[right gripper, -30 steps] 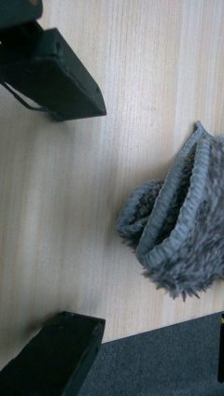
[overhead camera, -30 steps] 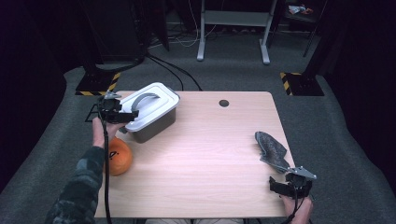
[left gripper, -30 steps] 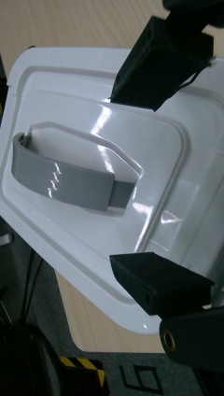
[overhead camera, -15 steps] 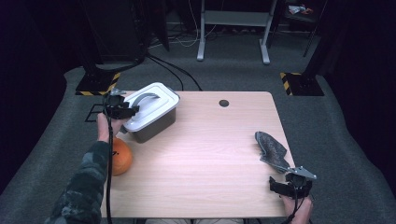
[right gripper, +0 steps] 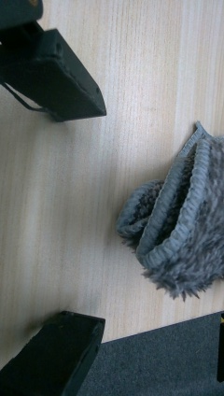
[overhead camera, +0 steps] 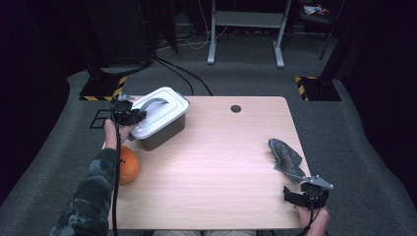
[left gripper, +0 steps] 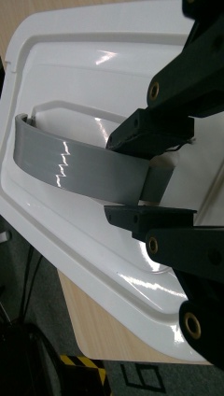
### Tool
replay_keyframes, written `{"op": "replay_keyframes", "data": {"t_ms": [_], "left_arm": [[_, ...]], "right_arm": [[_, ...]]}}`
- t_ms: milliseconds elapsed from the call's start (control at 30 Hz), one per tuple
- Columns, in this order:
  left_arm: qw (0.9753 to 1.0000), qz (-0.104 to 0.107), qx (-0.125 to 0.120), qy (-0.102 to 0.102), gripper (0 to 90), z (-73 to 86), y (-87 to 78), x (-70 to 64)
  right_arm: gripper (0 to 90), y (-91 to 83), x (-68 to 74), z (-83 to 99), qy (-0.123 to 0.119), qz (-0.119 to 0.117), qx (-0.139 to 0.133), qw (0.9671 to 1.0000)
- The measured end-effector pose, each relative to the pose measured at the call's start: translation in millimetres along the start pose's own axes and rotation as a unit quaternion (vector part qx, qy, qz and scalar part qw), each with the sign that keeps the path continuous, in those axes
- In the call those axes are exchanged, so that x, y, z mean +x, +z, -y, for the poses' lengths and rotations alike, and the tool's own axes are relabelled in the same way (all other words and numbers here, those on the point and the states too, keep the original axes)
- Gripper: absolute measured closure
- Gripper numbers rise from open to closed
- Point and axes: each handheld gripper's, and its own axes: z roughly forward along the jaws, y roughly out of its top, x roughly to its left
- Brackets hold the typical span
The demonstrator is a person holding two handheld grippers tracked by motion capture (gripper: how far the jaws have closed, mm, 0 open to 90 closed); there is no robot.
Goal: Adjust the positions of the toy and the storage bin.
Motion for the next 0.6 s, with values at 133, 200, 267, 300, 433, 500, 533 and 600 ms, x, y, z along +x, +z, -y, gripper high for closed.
{"op": "replay_keyframes", "data": {"t_ms": [133, 200, 267, 300, 433, 500, 533, 600], "left_arm": [[1.0000, 0.007, 0.000, -0.001, 65.0, -0.4, 0.2, -3.8], [1.0000, 0.006, 0.001, -0.002, 65.0, -0.7, 0.2, -5.2], [1.0000, 0.008, 0.004, -0.002, 65.0, -1.1, -0.4, -7.8], [0.9999, 0.011, 0.005, -0.002, 65.1, -1.0, -0.7, -9.4], [0.9997, 0.021, 0.009, -0.003, 65.2, -1.0, -2.4, -16.8], [0.9996, 0.027, 0.007, -0.008, 65.1, 0.2, -3.4, -19.6], [0.9994, 0.030, 0.004, -0.018, 65.0, 1.1, -3.6, -21.0], [0.9993, 0.033, 0.004, -0.019, 64.7, 1.5, -4.5, -24.2]], "right_arm": [[0.5, 0.0, 0.0, 0.0, 0.000, 0.000, 0.000, 1.0000], [0.5, 0.0, 0.0, 0.0, 0.000, 0.000, 0.000, 1.0000], [0.5, 0.0, 0.1, 0.0, 0.000, 0.000, 0.000, 1.0000], [0.5, -0.1, 0.1, 0.1, 0.000, 0.000, 0.000, 1.0000], [0.5, -0.1, 0.1, 0.1, 0.000, 0.000, 0.000, 1.0000], [0.5, -0.1, 0.1, 0.1, 0.000, 0.001, 0.000, 1.0000], [0.6, -0.1, 0.1, 0.1, 0.000, 0.000, 0.000, 1.0000], [0.5, -0.1, 0.1, 0.1, 0.000, 0.000, 0.000, 1.0000]]}}
